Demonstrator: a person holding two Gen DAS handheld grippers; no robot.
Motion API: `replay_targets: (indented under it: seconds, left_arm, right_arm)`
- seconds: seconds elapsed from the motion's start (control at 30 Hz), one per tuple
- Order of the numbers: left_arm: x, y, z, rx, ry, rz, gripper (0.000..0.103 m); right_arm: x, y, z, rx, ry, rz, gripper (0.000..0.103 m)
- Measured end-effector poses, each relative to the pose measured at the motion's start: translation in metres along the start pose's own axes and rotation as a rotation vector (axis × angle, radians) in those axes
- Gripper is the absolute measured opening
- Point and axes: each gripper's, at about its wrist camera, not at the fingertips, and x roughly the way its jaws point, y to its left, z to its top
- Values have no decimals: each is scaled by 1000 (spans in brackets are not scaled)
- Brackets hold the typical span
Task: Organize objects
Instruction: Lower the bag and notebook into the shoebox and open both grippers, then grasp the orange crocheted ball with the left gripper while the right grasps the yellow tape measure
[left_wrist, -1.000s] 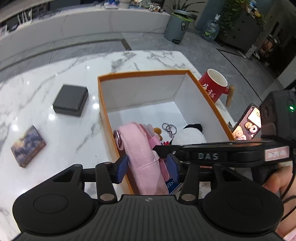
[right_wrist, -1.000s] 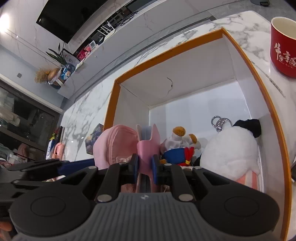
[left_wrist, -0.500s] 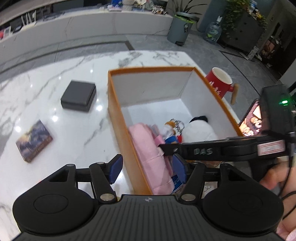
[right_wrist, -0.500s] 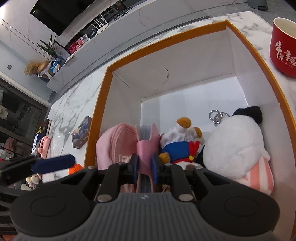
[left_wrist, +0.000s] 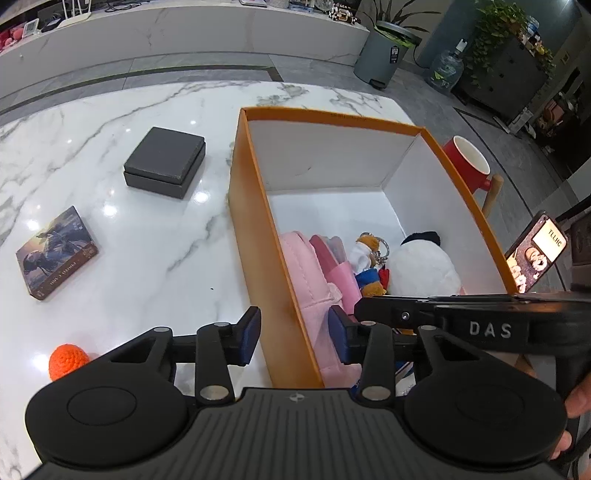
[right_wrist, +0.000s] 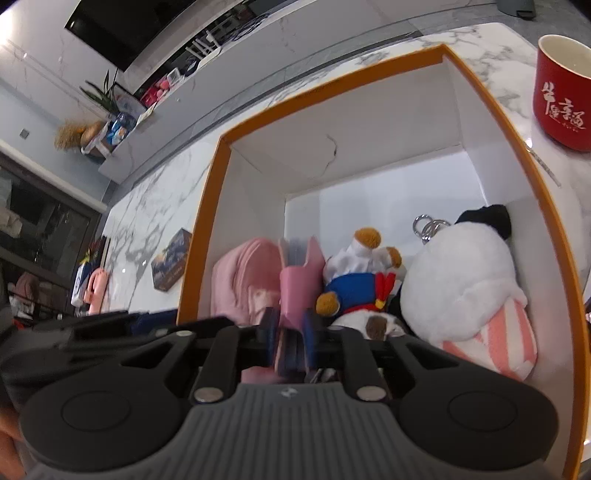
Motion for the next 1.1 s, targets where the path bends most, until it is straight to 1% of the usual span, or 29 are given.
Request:
replay_targets:
  seconds: [0.13, 0.27, 0.33, 0.43, 0.53, 0.6, 0.63, 0.67, 0.73, 0.83, 0.93, 1.03, 1.1]
  left_arm:
    - [7, 1, -2, -15, 9, -8, 43]
    - [6, 4, -2, -35, 3, -18, 44]
    - [4, 2, -3, -30, -12, -6, 49]
    - [-2, 0, -6, -22, -46, -10, 51]
    - [-10, 2, -11, -27, -75, -41, 55]
    - [-19, 3, -15, -34, -101, -52, 55]
    - [-24, 4, -17, -35, -118, -56, 55]
    - [-31, 4, -20, -32, -137, -60, 55]
    - [-46, 4, -27, -12, -178, -66, 55]
    - [-66, 4, -36, 24, -222, -58, 55]
    - [-85, 6, -49, 52, -248, -36, 55]
    - [-101, 11, -63, 72, -273, 17, 55]
    - [-110, 16, -73, 67, -296, 55, 55]
  right_arm:
    - [2, 4, -3, -44, -5, 8, 11]
    - [2, 2, -3, -37, -2, 13, 12]
    - [1, 2, -4, -37, -8, 5, 12]
    - [-2, 4, -6, -48, -27, -16, 19]
    - [-7, 10, -10, -72, -58, -42, 20]
    - [-12, 14, -13, -91, -82, -56, 23]
    - [-15, 16, -14, -98, -95, -62, 27]
    - [-19, 19, -16, -106, -110, -67, 29]
    - [-28, 24, -19, -127, -136, -69, 31]
    - [-43, 39, -29, -180, -191, -52, 37]
    - [-53, 61, -42, -253, -231, -39, 40]
    - [-58, 85, -58, -331, -257, -35, 40]
    - [-60, 101, -69, -370, -278, -38, 40]
